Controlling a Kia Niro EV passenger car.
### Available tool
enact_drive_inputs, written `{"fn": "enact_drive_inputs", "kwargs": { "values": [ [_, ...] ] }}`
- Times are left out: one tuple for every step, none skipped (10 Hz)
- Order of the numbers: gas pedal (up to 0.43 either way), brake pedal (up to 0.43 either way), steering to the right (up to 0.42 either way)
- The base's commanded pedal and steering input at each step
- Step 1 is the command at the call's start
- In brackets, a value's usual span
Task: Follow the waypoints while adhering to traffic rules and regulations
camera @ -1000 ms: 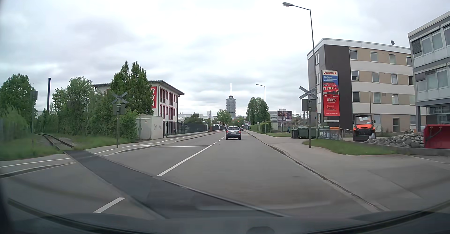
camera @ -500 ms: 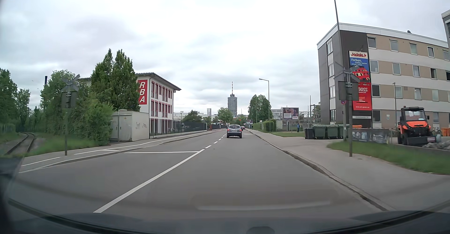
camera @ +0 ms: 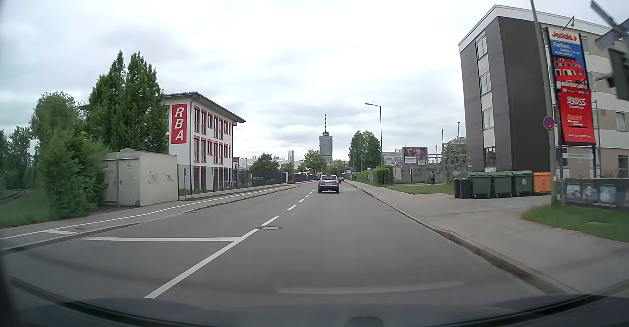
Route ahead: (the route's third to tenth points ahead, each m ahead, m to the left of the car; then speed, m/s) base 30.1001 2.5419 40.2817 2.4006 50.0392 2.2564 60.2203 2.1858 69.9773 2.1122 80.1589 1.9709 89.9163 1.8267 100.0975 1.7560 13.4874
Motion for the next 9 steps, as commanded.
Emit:
{"fn": "enact_drive_inputs", "kwargs": {
  "values": [
    [0.150,0.000,-0.003],
    [0.150,0.000,-0.003],
    [0.150,0.000,-0.003],
    [0.150,0.000,-0.002],
    [0.150,0.000,-0.002],
    [0.150,0.000,-0.002],
    [0.150,0.000,-0.001],
    [0.150,0.000,-0.001],
    [0.150,0.000,-0.001]
  ]
}}
